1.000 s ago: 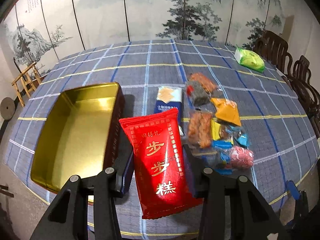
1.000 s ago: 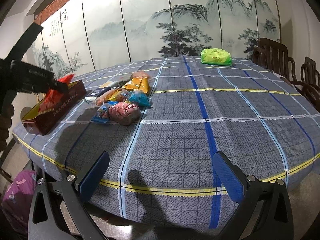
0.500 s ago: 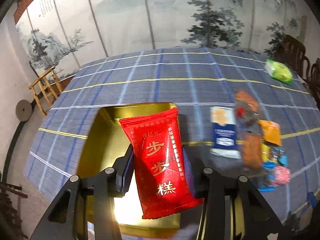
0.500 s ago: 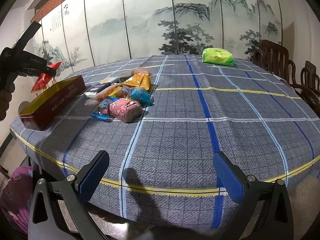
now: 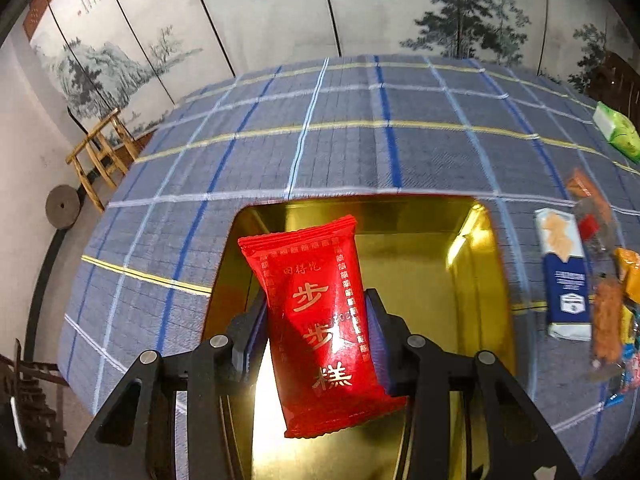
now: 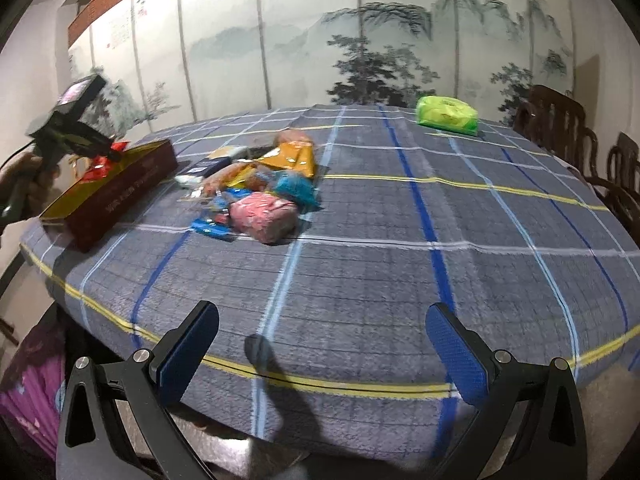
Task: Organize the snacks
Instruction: 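Carry the red packet into the gold tin and open the left gripper, then grasp the pink patterned wrapped cake with the right gripper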
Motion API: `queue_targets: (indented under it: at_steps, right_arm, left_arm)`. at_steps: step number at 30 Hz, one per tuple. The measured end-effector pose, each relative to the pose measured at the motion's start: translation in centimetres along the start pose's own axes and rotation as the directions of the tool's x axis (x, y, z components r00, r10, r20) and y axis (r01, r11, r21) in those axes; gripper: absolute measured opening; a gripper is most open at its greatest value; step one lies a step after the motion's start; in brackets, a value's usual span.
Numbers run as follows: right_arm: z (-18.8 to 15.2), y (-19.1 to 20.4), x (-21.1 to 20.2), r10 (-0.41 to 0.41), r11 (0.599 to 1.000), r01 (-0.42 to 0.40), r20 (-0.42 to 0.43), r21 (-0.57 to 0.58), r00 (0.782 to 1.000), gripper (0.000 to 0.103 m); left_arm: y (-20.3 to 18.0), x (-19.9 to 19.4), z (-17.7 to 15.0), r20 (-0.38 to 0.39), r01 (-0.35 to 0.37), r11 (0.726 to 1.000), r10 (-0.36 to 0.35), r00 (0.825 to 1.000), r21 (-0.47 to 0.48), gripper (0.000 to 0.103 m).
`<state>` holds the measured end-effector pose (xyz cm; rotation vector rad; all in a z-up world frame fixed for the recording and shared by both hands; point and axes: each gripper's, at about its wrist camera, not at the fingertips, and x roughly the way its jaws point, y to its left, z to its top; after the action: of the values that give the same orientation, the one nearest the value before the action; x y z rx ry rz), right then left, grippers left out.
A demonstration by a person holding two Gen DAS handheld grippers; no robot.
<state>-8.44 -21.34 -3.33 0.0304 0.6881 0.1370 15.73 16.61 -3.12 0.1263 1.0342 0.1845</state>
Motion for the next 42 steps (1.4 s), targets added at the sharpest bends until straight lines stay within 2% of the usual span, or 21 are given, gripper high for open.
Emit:
queue_targets:
  at_steps: [5,9,13,16,18,21,23,25,28,31,35,37,40,42]
  right_arm:
    - [1.9,0.9,0.1,0.083,0.996,-0.083,0.001,-0.033,0.997,0.103]
    - [4.2,0.7,1.6,0.183,0.982,-0.184,-0.028,-0.048,0.983,0.100]
    - [6.0,1.0,3.3,0.242,0.964,-0.249,-0.081,-0.097,0.967,0.088]
    - [7.0,1.6,4.7,0.274,0.948,-0.290,-0.130,-0.131,0.953,0.075]
    - [7.1,1.8,5.4,0.273,0.942,-0.297,-0.155,-0.154,0.949,0.071]
    - [7.3,2.0,6.6,0.282,0.932,-0.315,-0.186,-0.179,0.941,0.064]
    - [7.5,1.8,7.1,0.285,0.928,-0.320,-0.193,-0.190,0.939,0.063]
    - [7.9,1.6,7.5,0.289,0.922,-0.330,-0.207,-0.204,0.935,0.063]
    - [8.2,1.1,8.2,0.297,0.909,-0.351,-0.241,-0.226,0.924,0.063]
    - [8.4,0.8,9.1,0.338,0.888,-0.400,-0.269,-0.225,0.902,0.063]
    - [8.6,0.7,10.4,0.370,0.858,-0.456,-0.332,-0.235,0.868,0.046]
    - [8.7,0.6,10.7,0.373,0.849,-0.465,-0.337,-0.253,0.865,0.046]
    - [9.0,0.7,11.1,0.391,0.833,-0.490,-0.354,-0.256,0.850,0.046]
    - [9.1,1.0,11.2,0.385,0.825,-0.494,-0.364,-0.275,0.848,0.046]
  left_arm:
    - [0.2,2.0,0.3,-0.049,0.009,1.000,-0.009,0.999,-0.005,0.041]
    - [0.4,2.4,0.5,-0.061,0.015,1.000,-0.016,0.998,-0.010,0.042]
    - [0.6,2.6,0.8,-0.060,0.007,1.000,-0.007,0.998,-0.006,0.042]
    - [0.7,2.5,1.0,-0.051,-0.004,1.000,0.003,0.999,-0.005,0.044]
    - [0.9,2.3,1.1,-0.052,-0.011,1.000,0.011,0.999,-0.011,0.046]
    - [1.3,0.8,0.8,-0.020,-0.011,1.000,0.011,1.000,-0.029,0.046]
    - [1.3,-0.6,0.4,0.015,-0.017,0.999,0.018,1.000,-0.033,0.050]
    - [1.4,-2.7,-0.5,0.051,0.015,0.998,-0.012,0.999,-0.056,0.060]
    - [0.8,-5.6,-2.3,0.095,0.071,0.995,-0.065,0.993,-0.070,0.065]
    - [-0.3,-8.2,-3.9,0.129,0.095,0.994,-0.088,0.988,-0.050,0.066]
    - [-1.5,-10.5,-5.3,0.143,0.125,0.992,-0.120,0.983,-0.031,0.068]
    - [-1.8,-11.3,-5.8,0.143,0.141,0.990,-0.135,0.980,-0.031,0.072]
    - [-2.3,-11.6,-6.3,0.128,0.152,0.988,-0.146,0.981,-0.032,0.072]
    - [-2.8,-11.7,-6.6,0.122,0.158,0.987,-0.153,0.981,-0.030,0.072]
